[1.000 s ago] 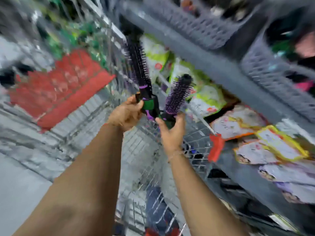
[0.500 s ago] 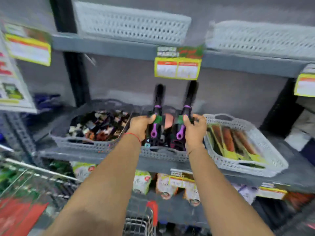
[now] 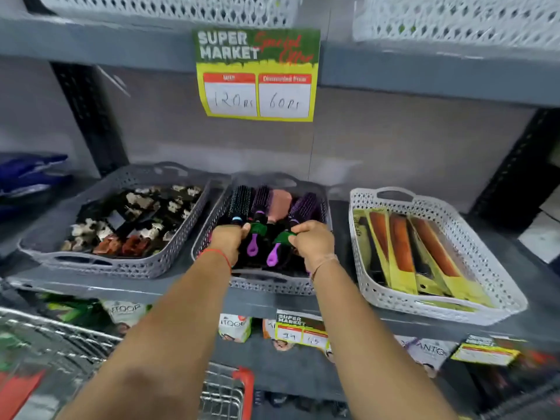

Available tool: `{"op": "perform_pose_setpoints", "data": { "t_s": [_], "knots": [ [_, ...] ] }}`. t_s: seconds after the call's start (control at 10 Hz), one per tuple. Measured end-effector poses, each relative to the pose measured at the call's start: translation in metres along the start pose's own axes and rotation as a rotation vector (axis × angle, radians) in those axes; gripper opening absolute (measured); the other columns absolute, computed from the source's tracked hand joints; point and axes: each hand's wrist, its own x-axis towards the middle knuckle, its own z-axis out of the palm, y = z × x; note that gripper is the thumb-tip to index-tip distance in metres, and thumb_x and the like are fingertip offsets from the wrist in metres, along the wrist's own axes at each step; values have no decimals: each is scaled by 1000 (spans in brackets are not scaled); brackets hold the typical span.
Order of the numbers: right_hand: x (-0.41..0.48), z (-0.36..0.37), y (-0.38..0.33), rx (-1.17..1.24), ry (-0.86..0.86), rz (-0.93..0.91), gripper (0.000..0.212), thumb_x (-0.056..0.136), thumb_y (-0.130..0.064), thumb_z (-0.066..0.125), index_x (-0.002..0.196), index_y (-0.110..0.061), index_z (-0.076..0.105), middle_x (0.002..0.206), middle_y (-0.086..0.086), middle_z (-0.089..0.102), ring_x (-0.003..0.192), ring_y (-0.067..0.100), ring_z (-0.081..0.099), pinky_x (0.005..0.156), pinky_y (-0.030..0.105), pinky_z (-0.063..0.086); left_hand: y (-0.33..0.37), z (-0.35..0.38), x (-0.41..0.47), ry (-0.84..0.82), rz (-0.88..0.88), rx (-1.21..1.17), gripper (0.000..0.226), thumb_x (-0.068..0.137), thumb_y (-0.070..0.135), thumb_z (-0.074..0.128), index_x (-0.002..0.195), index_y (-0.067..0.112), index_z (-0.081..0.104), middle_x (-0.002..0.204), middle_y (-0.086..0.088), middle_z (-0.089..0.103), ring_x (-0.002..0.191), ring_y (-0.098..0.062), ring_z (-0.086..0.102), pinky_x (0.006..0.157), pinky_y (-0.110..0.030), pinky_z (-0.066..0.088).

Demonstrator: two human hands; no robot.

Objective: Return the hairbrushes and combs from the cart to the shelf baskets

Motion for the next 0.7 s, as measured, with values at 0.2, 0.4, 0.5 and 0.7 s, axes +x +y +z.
{"op": "perform_pose_setpoints", "data": {
  "t_s": [0.2,0.4,0.5,0.7],
  "knots": [
    [9,-10,5,-119,-64,-59,23,81,5,60,101,-2,68,112,17,68,84,19,57,61,4,46,3,-2,-6,84,63,252,43,87,23,58,121,-4,56,131,-21,58,117,-32,58,69,-27,48],
    [3,6,13,-637,-51,-290,27,85,6,49,105,3,67,116,22,63,104,34,61,93,37,52,5,4,-31,279,137,541,49,75,22,74,112,-7,60,121,-25,63,115,-36,59,95,-37,47],
    [-8,3,10,-732,-2,-347,25,90,-7,49,108,2,65,120,20,56,109,34,56,92,35,50,1,2,-45,328,210,673,47,76,26,72,110,-5,61,118,-24,65,111,-39,60,89,-41,49],
    [-77,4,37,-695,78,-467,48,99,-32,24,142,-13,32,155,6,26,145,23,16,119,38,12,-37,-19,-74,401,563,570,58,97,35,23,115,-6,59,125,-30,59,120,-42,50,102,-45,37]
  ]
}}
